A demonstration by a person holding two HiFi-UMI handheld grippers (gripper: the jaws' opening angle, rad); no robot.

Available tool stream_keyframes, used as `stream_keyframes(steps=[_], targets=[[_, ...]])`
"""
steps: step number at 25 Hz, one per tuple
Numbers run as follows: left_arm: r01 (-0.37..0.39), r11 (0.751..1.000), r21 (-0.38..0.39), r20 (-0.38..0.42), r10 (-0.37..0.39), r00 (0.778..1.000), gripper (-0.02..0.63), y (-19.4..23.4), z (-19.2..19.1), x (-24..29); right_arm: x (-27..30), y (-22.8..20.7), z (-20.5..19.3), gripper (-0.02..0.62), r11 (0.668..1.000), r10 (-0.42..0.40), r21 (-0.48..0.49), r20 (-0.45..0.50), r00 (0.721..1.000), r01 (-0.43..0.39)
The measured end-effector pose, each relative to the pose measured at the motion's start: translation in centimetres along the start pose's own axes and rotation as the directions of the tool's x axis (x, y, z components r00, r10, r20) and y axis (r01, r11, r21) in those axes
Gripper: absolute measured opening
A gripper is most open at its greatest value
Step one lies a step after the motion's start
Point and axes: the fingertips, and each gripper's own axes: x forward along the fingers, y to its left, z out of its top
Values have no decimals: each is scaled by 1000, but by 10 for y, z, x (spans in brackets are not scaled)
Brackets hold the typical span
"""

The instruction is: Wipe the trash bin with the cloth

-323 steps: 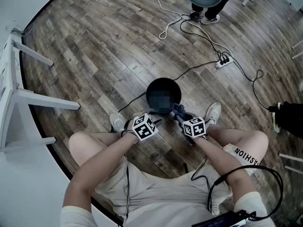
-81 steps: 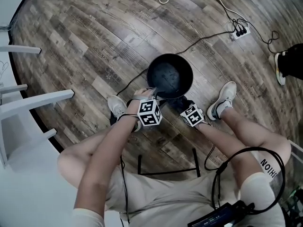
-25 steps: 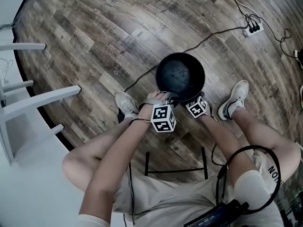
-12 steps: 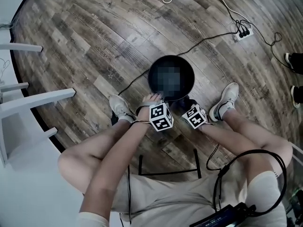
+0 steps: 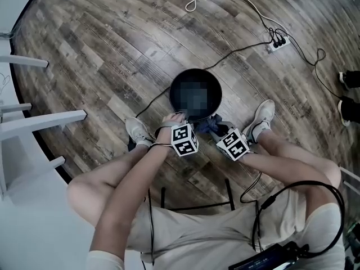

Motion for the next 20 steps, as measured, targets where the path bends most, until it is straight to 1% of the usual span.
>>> stream_keyframes(steps=[2, 3, 4, 6, 8, 11, 13, 16, 20], targets=[[28, 996, 80, -45, -24, 999, 128, 2, -16, -3, -5, 10, 6, 78, 1000, 11, -8, 18, 1000, -10], [50, 994, 99, -59, -44, 997, 128, 3, -23, -4, -6, 14, 10, 78, 1000, 13, -14, 32, 999, -13], [74, 992, 100, -63, -68, 996, 127, 3, -27, -3, -6, 17, 15, 77, 1000, 15, -24, 45, 999, -14], [108, 991, 73, -48, -105, 993, 127, 4, -30, -2, -3, 22, 20, 78, 999, 18, -45, 51, 999, -15], [112, 992, 52, -44, -110, 993, 125, 7, -30, 1, 4, 23, 23, 78, 999, 15, -49, 49, 999, -13], [101, 992, 72, -63, -96, 993, 94, 9, -30, 4, 17, 12, 23, 78, 998, -14, -62, 40, 999, 17], [107, 991, 80, -60, -102, 993, 92, 8, -30, 4, 26, 3, 20, 78, 995, -36, -89, 25, 999, 38], [125, 988, 86, -47, -121, 992, 86, 9, -29, 3, 37, -3, 13, 78, 991, -48, -126, 10, 999, 49], [133, 985, 110, -42, -129, 991, 78, 9, -28, 1, 50, -11, 1, 77, 991, -57, -122, -12, 998, 55]])
